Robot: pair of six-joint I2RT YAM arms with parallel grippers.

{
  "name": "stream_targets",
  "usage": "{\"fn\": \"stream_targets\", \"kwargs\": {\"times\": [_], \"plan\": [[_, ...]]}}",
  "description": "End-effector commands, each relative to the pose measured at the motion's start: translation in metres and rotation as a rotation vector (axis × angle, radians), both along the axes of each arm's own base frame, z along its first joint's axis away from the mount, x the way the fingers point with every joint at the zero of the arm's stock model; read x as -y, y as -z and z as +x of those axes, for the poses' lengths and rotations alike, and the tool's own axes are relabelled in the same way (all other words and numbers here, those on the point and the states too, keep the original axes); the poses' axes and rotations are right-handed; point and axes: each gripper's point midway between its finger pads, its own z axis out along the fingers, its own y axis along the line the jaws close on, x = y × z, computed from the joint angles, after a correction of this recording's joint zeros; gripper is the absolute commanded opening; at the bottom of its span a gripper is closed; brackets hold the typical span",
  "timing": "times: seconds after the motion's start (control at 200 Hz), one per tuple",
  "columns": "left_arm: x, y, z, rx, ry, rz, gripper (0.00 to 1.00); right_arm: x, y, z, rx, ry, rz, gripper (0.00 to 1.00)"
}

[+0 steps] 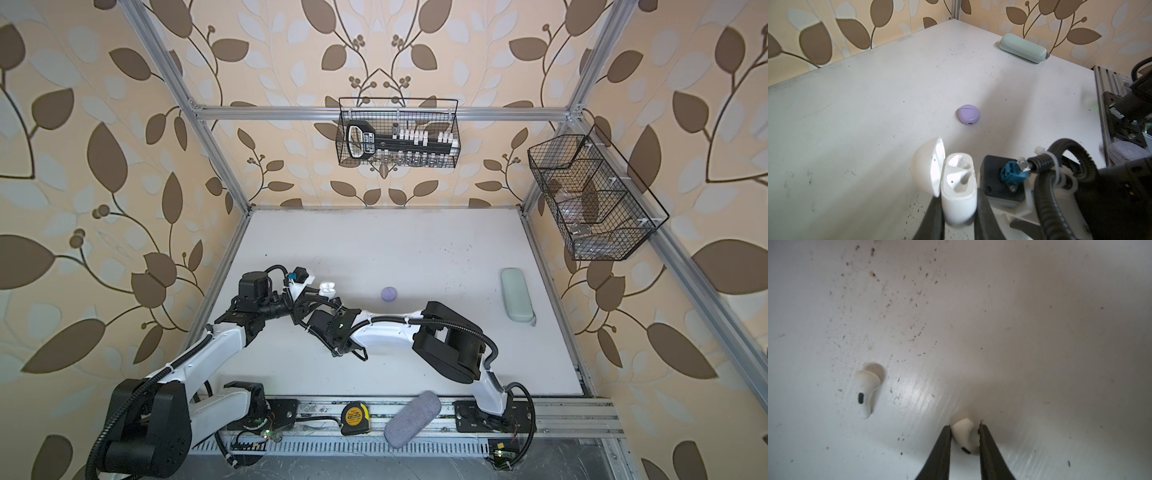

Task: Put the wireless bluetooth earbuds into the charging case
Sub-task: 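Move the open right gripper down over the nearer white earbud, then close the right gripper on the white earbud's top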

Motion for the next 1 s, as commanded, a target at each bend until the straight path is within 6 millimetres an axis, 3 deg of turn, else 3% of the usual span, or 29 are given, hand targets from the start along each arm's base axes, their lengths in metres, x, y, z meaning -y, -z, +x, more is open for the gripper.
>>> {"fn": "stream_targets", "kwargs": {"times": [0.0, 0.485, 0.995], "plan": [[-0.003, -0.011, 0.008, 0.035, -0.012, -0.009, 0.0, -0.004, -0.005, -0.003, 0.01, -0.01, -0.009, 0.26], [-0.004, -0.011, 0.009, 0.035, -0.016, -0.008, 0.0, -0.006, -0.008, -0.007, 0.005, -0.019, 0.003, 0.31], [-0.004, -0.011, 0.01, 0.03, -0.02, -0.007, 0.0, 0.005, -0.007, 0.005, 0.02, -0.097, -0.063, 0.37]]}}
